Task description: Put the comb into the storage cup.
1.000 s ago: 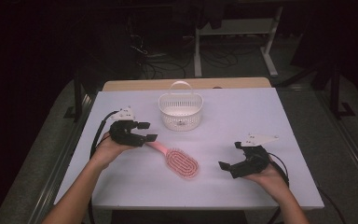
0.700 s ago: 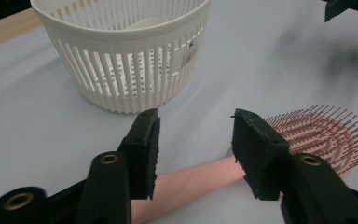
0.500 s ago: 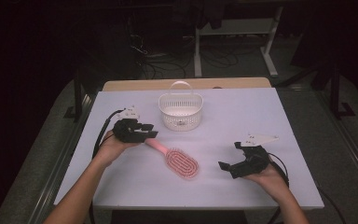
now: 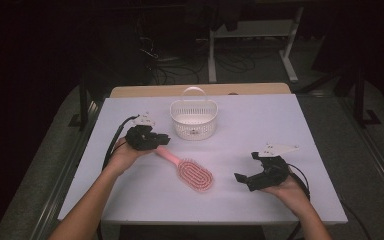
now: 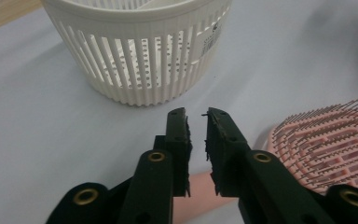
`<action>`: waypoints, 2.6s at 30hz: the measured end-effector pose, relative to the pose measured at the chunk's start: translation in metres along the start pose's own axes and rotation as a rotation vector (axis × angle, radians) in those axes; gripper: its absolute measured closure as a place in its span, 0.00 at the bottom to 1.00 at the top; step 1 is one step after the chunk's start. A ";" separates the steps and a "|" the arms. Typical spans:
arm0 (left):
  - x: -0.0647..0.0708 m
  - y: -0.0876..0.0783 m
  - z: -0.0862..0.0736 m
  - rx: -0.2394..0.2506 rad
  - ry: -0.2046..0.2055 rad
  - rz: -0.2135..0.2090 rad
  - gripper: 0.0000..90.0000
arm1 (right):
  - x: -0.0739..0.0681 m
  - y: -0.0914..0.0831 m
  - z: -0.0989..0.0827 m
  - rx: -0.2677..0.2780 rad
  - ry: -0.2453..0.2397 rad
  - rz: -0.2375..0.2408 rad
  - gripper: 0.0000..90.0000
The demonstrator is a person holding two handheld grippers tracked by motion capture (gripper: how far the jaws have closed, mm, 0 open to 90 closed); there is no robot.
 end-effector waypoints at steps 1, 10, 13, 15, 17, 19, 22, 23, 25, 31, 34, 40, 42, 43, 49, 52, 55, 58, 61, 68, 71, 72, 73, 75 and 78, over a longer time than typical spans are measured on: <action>-0.001 0.001 0.000 -0.005 0.003 0.003 0.92 | 0.000 0.000 0.000 0.000 0.000 0.000 0.00; -0.008 0.012 -0.001 -0.036 -0.006 0.007 1.00 | 0.001 0.000 0.000 0.001 0.001 0.001 0.00; -0.012 0.015 -0.002 -0.049 -0.015 0.009 1.00 | 0.000 0.000 0.000 0.000 0.001 0.002 0.00; -0.014 0.017 -0.004 -0.059 -0.020 0.008 1.00 | 0.000 0.000 0.000 0.000 0.002 0.003 0.00; -0.017 0.020 -0.005 -0.068 -0.025 0.008 1.00 | 0.000 0.000 0.000 0.000 0.002 0.004 0.00; -0.019 0.022 -0.006 -0.080 -0.029 0.012 1.00 | 0.000 0.000 0.000 0.001 0.002 0.003 0.00; -0.023 0.026 -0.008 -0.097 -0.035 0.015 1.00 | 0.001 0.000 0.000 0.002 0.004 0.004 0.00; -0.023 0.027 -0.008 -0.102 -0.035 0.016 1.00 | 0.001 0.000 0.000 0.003 0.005 0.003 0.00; -0.025 0.029 -0.009 -0.115 -0.035 0.020 1.00 | 0.001 -0.001 0.000 0.003 0.005 0.003 0.00; -0.026 0.033 -0.011 -0.142 -0.033 0.029 1.00 | 0.001 -0.001 0.000 0.002 0.005 0.004 0.00; -0.027 0.035 -0.012 -0.154 -0.029 0.034 1.00 | 0.001 -0.001 0.000 0.002 0.006 0.004 0.00; -0.027 0.035 -0.012 -0.167 -0.025 0.035 1.00 | 0.001 -0.001 0.000 0.001 0.006 0.004 0.00; -0.027 0.035 -0.013 -0.171 -0.028 0.032 1.00 | 0.001 -0.001 0.000 0.003 0.006 0.004 0.00; -0.027 0.035 -0.013 -0.175 -0.024 0.032 1.00 | 0.001 -0.001 0.000 0.002 0.006 0.003 0.00; -0.025 0.034 -0.017 -0.216 -0.008 0.035 1.00 | 0.001 -0.001 0.000 0.000 0.007 0.003 0.00; -0.023 0.032 -0.019 -0.232 -0.002 0.029 1.00 | 0.001 -0.001 0.000 0.003 0.008 0.003 0.00; -0.021 0.030 -0.021 -0.244 0.006 0.022 1.00 | 0.001 -0.001 0.000 0.002 0.007 0.003 0.00; -0.019 0.028 -0.023 -0.250 0.012 0.020 1.00 | 0.001 -0.001 0.000 0.003 0.007 0.002 0.00; -0.019 0.027 -0.026 -0.254 0.014 0.014 1.00 | 0.001 -0.001 0.000 0.004 0.009 0.002 0.00; -0.016 0.023 -0.034 -0.261 0.013 -0.003 1.00 | 0.001 -0.001 0.000 0.003 0.008 0.001 0.00; -0.014 0.020 -0.038 -0.268 0.012 -0.012 1.00 | 0.001 -0.001 0.000 0.005 0.009 0.000 0.00; -0.014 0.019 -0.039 -0.270 0.017 -0.012 1.00 | 0.001 -0.001 0.000 0.005 0.008 0.000 0.00; -0.012 0.018 -0.040 -0.269 0.011 -0.012 1.00 | 0.001 -0.001 0.000 0.004 0.008 0.001 0.00; -0.011 0.016 -0.043 -0.266 0.010 -0.018 1.00 | 0.001 -0.001 0.000 0.003 0.008 0.000 0.00; -0.010 0.013 -0.047 -0.267 0.005 -0.024 1.00 | 0.001 -0.001 0.000 0.004 0.007 0.001 0.00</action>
Point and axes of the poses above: each handheld gripper's, and its own axes: y roughly forward along the jaws, z roughly out of its top, x roughly to its right, the point moved 3 cm from there along y, roughly forward along the jaws, and after that the axes turned 14 degrees about -x, right-handed, at the moved point
